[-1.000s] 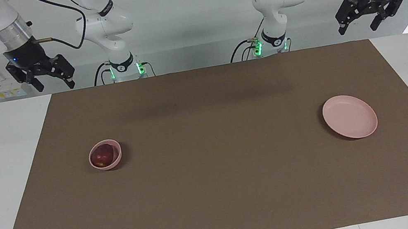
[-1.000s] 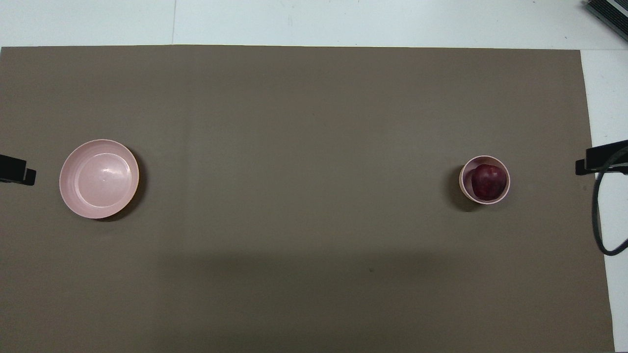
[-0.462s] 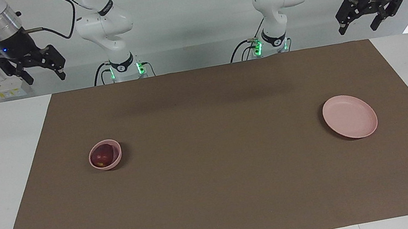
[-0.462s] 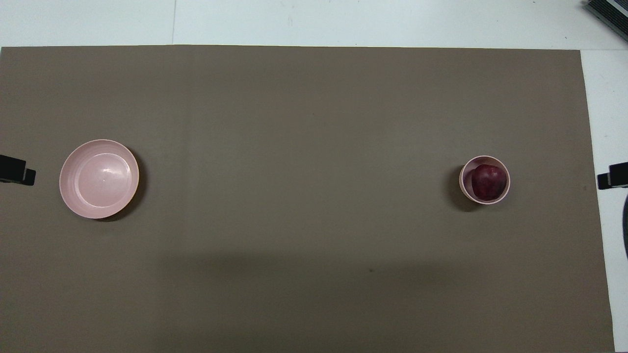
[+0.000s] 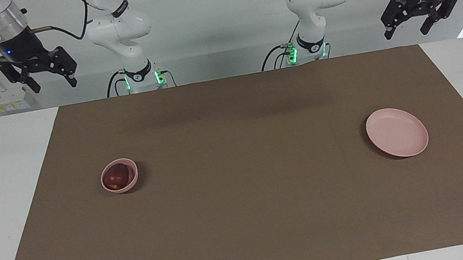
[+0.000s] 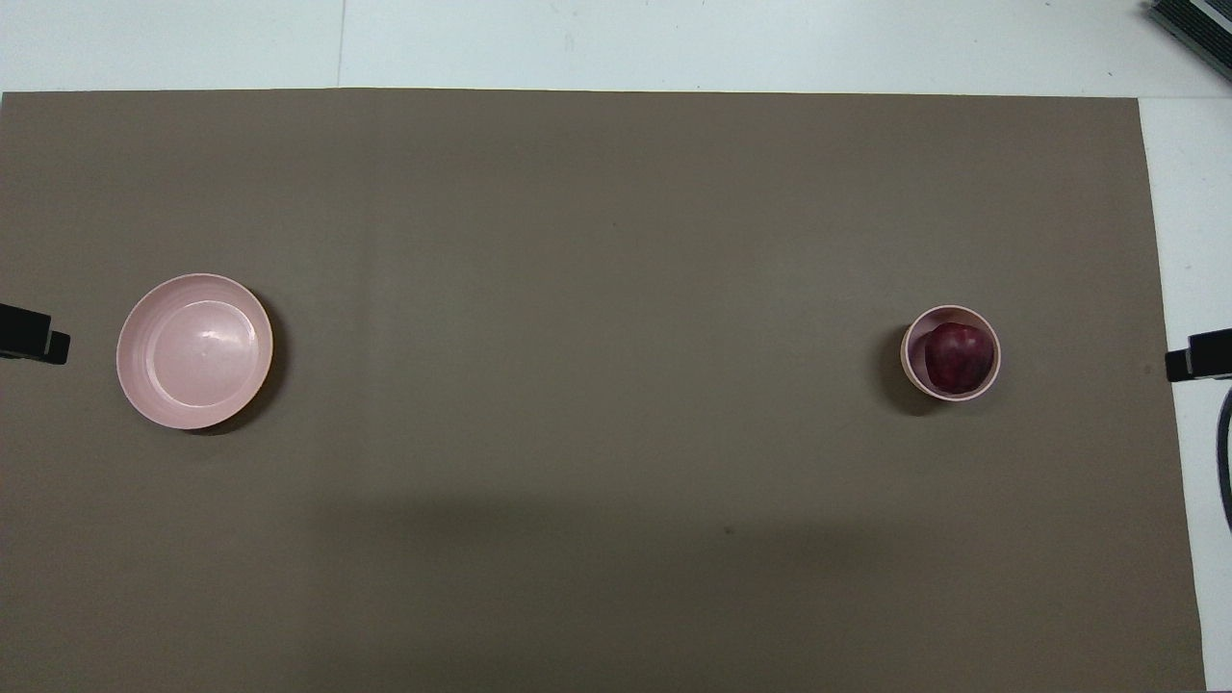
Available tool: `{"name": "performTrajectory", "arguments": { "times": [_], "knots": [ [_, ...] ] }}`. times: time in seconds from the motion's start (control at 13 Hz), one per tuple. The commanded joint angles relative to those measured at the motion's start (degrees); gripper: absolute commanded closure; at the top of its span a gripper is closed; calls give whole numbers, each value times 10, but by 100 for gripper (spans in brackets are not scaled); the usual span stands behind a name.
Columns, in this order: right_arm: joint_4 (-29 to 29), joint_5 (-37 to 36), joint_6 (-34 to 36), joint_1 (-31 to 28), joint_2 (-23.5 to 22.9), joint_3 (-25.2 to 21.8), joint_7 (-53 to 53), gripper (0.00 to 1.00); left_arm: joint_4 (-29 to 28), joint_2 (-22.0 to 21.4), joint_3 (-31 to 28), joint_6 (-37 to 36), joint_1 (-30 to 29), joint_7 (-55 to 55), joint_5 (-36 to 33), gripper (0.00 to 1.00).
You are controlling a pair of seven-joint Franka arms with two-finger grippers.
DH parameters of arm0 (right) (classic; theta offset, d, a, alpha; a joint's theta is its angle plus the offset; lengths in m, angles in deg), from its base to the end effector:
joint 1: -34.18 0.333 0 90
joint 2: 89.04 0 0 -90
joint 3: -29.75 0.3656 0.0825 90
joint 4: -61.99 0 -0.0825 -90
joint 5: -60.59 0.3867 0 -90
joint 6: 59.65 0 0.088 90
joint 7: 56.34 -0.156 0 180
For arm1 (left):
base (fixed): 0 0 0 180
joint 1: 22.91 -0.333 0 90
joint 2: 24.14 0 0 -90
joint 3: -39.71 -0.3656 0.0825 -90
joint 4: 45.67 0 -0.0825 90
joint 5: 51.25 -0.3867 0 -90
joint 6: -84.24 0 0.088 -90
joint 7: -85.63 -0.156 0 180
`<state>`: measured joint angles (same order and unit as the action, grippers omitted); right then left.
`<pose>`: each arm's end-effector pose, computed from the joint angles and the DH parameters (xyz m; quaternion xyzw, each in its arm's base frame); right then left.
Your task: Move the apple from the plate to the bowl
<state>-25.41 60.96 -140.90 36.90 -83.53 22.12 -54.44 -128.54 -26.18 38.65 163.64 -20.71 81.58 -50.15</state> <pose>0.5026 -0.0463 0.6836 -0.9996 0.0254 0.0054 0.0099 0.5220 -0.0134 0.6863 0.9988 -0.0469 -0.0122 0.0101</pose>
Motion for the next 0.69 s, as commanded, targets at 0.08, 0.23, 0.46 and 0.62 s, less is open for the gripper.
{"name": "performTrajectory", "arguments": {
  "times": [0.08,0.23,0.46,0.62],
  "knots": [
    [-29,-12,-15,3,21,9,2,0,-18,-14,2,6,-4,0,-3,0],
    [-45,-12,-17,4,32,9,-4,0,-18,-14,2,6,-4,0,-3,0],
    [-69,-12,-36,8,46,10,-5,0,-18,-14,2,5,-3,0,-3,0],
    [-73,-15,-48,10,49,11,-4,0,-18,-14,2,6,-3,0,-3,0]
  ]
}}
